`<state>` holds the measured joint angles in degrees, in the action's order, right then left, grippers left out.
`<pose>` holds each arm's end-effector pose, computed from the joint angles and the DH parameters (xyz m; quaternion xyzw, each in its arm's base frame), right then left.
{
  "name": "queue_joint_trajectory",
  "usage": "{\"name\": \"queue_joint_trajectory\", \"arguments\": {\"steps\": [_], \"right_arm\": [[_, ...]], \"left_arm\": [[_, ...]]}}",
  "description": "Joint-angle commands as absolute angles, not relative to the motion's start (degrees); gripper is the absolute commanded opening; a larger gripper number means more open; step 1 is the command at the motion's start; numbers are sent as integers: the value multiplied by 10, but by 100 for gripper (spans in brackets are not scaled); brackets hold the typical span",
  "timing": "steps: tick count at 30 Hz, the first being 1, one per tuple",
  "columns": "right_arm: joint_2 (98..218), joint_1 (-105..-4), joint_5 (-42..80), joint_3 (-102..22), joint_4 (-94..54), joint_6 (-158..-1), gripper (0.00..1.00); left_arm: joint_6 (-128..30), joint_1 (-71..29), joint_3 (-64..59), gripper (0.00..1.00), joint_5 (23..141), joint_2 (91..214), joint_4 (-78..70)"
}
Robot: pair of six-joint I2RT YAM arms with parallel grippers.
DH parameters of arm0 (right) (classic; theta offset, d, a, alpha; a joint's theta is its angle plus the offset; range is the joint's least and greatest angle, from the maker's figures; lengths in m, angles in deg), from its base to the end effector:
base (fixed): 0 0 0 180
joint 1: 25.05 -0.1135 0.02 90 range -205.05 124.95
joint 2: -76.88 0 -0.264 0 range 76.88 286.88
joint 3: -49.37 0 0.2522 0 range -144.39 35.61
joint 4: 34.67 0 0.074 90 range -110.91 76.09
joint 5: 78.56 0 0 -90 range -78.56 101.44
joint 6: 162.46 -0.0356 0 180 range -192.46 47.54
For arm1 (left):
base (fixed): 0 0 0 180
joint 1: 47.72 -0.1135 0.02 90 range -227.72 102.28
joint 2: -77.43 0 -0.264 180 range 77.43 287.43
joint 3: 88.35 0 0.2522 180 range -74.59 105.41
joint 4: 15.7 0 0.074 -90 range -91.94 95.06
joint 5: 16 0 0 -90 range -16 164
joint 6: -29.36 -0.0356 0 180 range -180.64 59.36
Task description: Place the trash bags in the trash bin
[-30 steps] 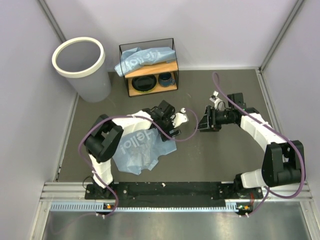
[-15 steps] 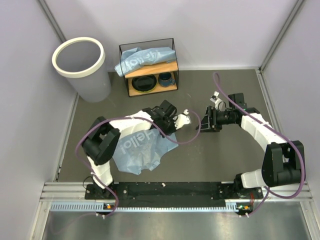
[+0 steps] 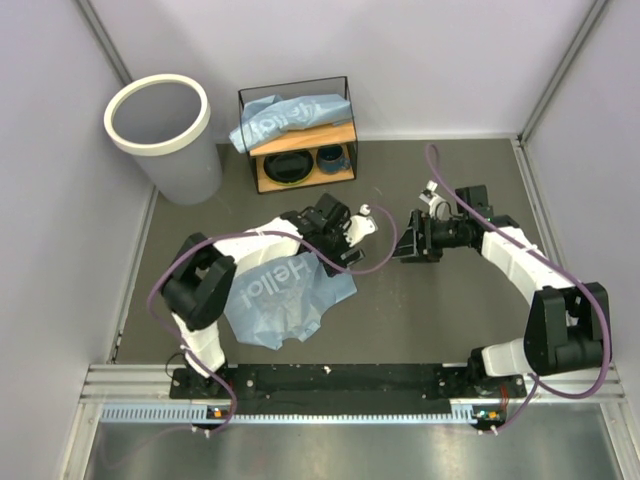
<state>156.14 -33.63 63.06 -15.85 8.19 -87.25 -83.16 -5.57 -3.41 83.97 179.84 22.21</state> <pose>0.2608 0.0676 0.2312 -0.0771 0.8684 0.4606 0.1666 0.2770 -0.2591 0.2059 0.5306 0.7898 -0.1323 0.2779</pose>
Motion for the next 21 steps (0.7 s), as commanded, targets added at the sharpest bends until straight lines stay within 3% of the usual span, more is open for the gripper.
{"name": "queue_joint_trajectory", "arguments": {"steps": [1,4,9,12,13,16,20,21], "right_arm": [[1540,-323,634,-185,65,-880,77],[1541,-315,632,-184,72,-875,79],[1540,-313,629,-189,82,-865,79],[1541,-314,628,-194,85,-863,78],[1540,-314,628,-196,86,-863,78],[1543,-314,629,-199,90,-861,77],[1545,-314,631,-193,89,-856,76],[1546,-314,633,-191,89,-856,76]], "left_arm": [[-854,-58,7,87,778,1846,226],[-875,-59,28,93,774,1874,236],[-889,-59,57,92,813,1920,295],[-889,-61,61,78,832,1938,310],[-888,-62,76,67,838,1944,325],[-889,-65,87,50,855,1955,345],[-896,-65,85,11,864,1953,343],[-895,-65,82,6,866,1943,340]]}}
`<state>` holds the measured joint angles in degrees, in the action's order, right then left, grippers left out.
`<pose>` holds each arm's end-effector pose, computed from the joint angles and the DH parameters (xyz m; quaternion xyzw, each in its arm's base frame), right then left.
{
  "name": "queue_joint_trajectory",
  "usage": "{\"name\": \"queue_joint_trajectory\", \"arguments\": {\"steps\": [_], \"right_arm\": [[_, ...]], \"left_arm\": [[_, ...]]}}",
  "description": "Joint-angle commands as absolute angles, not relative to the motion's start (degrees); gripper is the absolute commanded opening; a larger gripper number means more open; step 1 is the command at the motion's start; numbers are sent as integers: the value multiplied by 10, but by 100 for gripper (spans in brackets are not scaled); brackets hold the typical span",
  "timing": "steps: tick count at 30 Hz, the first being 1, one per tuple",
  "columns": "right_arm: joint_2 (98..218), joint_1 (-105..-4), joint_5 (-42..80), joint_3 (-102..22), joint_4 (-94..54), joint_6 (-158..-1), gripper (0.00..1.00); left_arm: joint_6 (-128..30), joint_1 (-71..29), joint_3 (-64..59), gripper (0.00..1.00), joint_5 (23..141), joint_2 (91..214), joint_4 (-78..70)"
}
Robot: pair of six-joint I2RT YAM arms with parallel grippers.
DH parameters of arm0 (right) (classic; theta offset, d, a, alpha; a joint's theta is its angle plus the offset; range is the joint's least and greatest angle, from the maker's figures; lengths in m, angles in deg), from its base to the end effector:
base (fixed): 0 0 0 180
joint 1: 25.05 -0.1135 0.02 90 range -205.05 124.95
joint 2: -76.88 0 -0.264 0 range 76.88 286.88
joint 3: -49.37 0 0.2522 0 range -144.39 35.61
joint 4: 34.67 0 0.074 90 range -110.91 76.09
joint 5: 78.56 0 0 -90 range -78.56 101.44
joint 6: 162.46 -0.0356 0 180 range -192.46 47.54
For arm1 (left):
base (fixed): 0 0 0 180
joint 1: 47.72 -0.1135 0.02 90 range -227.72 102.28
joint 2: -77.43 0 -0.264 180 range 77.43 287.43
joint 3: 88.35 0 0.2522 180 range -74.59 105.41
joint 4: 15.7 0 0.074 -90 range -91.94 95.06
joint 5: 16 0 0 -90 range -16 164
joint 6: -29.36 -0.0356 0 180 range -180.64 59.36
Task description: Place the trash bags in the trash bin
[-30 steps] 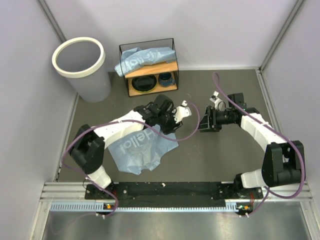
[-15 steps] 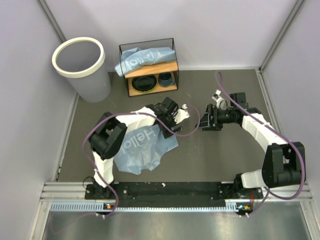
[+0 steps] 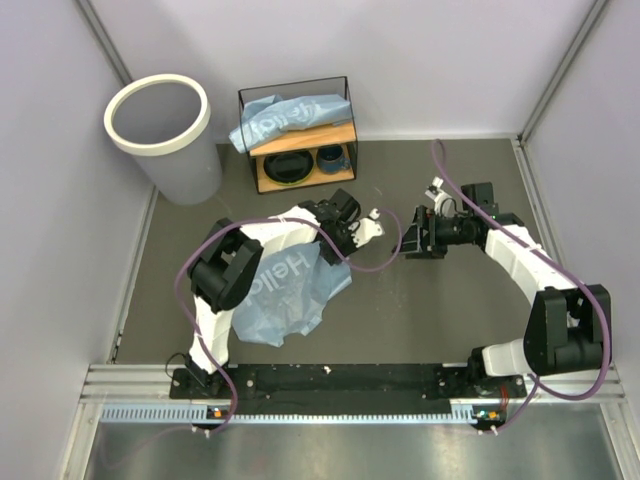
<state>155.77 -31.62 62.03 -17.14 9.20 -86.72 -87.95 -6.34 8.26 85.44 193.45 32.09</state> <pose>0.2642 0.0581 0.2382 -0.0657 0.8716 0.4496 0.1842 0.3074 -0.2802 0.1665 0.5666 0.7942 -0.1211 0.1832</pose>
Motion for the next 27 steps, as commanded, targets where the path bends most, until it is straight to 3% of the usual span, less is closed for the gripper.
{"name": "queue_joint_trajectory", "arguments": {"steps": [1,9,17,27], "right_arm": [[1546,-314,634,-190,89,-856,75],[1548,-317,648,-174,68,-860,74],[1517,-391,694,-177,16,-869,84],[1429,-450,679,-194,-12,-727,91]], "left_arm": [[-893,-65,78,1,868,1937,335],[-857,-65,47,0,952,1790,282],[-836,-66,2,0,1054,1647,262],[-846,-66,-3,0,1209,1570,270]]}}
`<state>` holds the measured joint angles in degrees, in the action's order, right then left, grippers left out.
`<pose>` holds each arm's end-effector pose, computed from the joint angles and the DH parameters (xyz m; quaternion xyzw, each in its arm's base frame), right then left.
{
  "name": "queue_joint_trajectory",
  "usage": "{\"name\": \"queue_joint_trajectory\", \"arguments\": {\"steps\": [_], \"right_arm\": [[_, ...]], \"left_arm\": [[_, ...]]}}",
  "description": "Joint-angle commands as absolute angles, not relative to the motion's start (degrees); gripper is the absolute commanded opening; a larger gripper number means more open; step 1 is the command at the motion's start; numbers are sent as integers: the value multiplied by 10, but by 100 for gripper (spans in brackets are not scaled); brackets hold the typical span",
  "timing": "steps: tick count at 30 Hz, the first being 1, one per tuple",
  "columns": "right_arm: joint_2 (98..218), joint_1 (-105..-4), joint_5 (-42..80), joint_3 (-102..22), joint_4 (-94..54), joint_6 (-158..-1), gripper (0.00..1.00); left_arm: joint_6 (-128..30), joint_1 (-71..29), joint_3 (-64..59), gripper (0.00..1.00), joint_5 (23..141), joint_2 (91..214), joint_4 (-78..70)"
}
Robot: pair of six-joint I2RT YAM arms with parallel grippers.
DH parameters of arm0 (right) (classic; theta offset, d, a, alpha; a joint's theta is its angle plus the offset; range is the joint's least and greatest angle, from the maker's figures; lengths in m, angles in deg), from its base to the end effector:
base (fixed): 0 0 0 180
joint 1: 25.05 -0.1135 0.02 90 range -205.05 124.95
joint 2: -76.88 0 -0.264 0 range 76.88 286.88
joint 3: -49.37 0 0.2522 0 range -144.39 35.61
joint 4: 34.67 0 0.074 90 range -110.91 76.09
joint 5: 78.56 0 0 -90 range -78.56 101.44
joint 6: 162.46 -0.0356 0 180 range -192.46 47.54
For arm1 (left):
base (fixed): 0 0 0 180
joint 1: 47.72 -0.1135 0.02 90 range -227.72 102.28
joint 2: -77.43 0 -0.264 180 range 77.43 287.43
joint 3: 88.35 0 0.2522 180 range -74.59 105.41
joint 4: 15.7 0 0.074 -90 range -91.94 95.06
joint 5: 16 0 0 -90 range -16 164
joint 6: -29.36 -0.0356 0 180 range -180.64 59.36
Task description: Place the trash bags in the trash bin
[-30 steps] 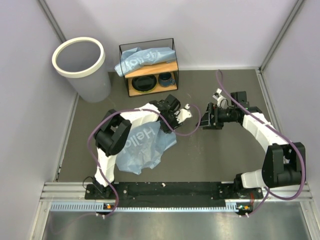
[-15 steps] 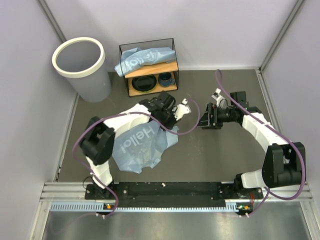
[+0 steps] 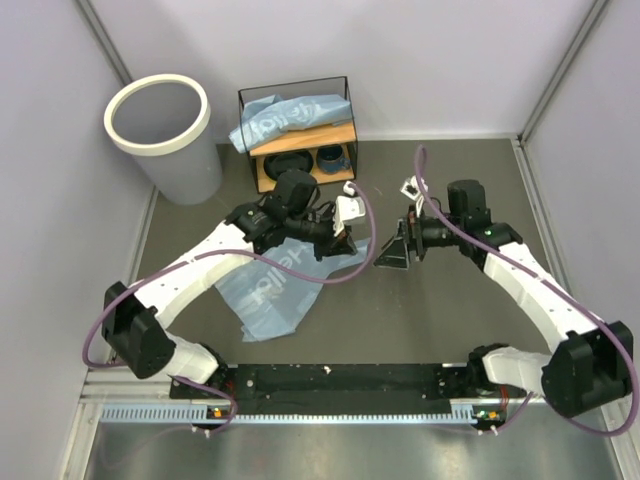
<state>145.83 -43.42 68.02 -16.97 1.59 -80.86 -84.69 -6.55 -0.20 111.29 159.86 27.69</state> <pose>0.2279 0.1070 0.2897 -0.2728 0.7736 0.5039 0.2707 0.2245 -0.2250 0.3378 0.5771 0.6404 -0.3459 0.3705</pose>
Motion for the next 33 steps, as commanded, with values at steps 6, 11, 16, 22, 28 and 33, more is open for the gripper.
{"name": "queue_joint_trajectory", "arguments": {"steps": [6,11,16,22,28,33], "right_arm": [[1374,-514,624,-177,-48,-632,90],[1373,-559,581,-167,-102,-652,78],[1378,-577,567,-168,-133,-686,43],[1347,-580,530,-168,-123,-696,0],[1310,-579,538,-164,-127,-711,0],[1292,-579,579,-154,-138,-712,0]], "left_arm": [[-809,-69,11,0,1265,1550,252],[-751,-71,18,0,1315,1540,236],[-663,-87,0,0,1327,1521,165],[-586,-120,-23,18,1317,1480,126],[-571,-148,-140,63,1230,1370,107],[-599,-160,-217,61,1228,1324,73]]}}
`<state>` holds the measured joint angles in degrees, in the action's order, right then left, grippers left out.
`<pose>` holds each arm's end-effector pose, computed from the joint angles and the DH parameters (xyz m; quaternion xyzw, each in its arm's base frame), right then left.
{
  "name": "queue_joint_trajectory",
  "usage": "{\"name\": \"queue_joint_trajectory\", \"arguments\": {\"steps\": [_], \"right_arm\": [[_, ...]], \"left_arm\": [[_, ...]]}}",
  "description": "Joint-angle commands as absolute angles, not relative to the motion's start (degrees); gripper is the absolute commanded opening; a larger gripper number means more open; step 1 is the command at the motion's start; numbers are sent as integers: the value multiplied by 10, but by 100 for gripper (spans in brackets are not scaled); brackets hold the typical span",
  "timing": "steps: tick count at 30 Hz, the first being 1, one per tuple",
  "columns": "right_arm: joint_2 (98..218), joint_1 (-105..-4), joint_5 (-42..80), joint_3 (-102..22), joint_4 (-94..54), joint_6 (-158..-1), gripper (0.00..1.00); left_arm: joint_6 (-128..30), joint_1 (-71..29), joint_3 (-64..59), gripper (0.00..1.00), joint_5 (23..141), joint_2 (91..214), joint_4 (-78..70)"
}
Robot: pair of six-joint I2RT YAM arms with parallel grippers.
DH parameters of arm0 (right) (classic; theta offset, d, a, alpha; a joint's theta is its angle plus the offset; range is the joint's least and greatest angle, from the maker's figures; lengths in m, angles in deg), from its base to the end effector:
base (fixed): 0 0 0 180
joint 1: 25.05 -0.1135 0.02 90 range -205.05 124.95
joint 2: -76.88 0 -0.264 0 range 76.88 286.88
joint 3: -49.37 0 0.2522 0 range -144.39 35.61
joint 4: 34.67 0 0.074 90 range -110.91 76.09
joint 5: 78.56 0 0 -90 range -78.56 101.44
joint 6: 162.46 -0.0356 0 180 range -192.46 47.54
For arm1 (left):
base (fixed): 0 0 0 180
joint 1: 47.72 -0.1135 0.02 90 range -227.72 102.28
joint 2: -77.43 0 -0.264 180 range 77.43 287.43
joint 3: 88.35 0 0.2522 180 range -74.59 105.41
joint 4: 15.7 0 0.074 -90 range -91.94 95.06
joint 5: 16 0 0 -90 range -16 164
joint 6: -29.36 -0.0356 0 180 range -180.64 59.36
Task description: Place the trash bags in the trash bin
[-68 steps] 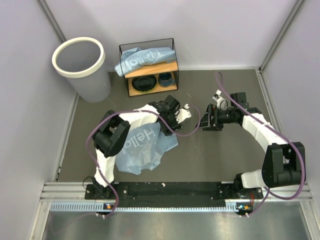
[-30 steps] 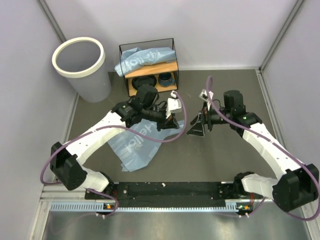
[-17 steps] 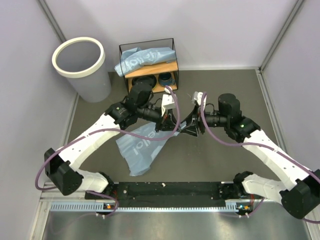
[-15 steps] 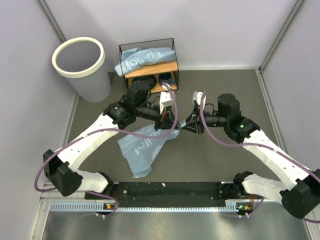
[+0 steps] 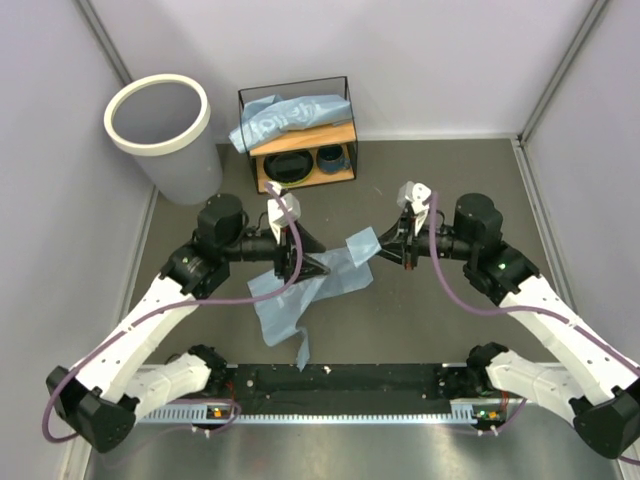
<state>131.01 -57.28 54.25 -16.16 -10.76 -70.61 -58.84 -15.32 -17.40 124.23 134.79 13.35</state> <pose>0.1650 0.1326 0.3556 -0.4312 0.6273 0.4274 0.4877 0.1677 -0.1389 0.3693 0.4381 0.6272 -0.4841 0.4248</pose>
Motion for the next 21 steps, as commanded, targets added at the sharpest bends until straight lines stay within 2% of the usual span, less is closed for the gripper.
{"name": "queue_joint_trajectory", "arguments": {"steps": [1,7,11,13,17,21], "right_arm": [[1291,-580,585,-154,-140,-714,0],[1294,-580,615,-161,-141,-721,0],[1298,-580,628,-165,-141,-759,0],[1301,-580,630,-166,-141,-790,0],[1302,-580,643,-160,-146,-822,0],[1301,-579,649,-156,-150,-845,0]], "left_arm": [[-602,-161,-227,60,1232,1316,59],[-646,-152,-220,52,1283,1345,-11],[-674,-129,-244,48,1209,1333,-66],[-732,-119,-267,48,1196,1309,-96],[-844,-105,-310,42,1146,1276,-117],[-916,-100,-321,36,1164,1264,-110]]}}
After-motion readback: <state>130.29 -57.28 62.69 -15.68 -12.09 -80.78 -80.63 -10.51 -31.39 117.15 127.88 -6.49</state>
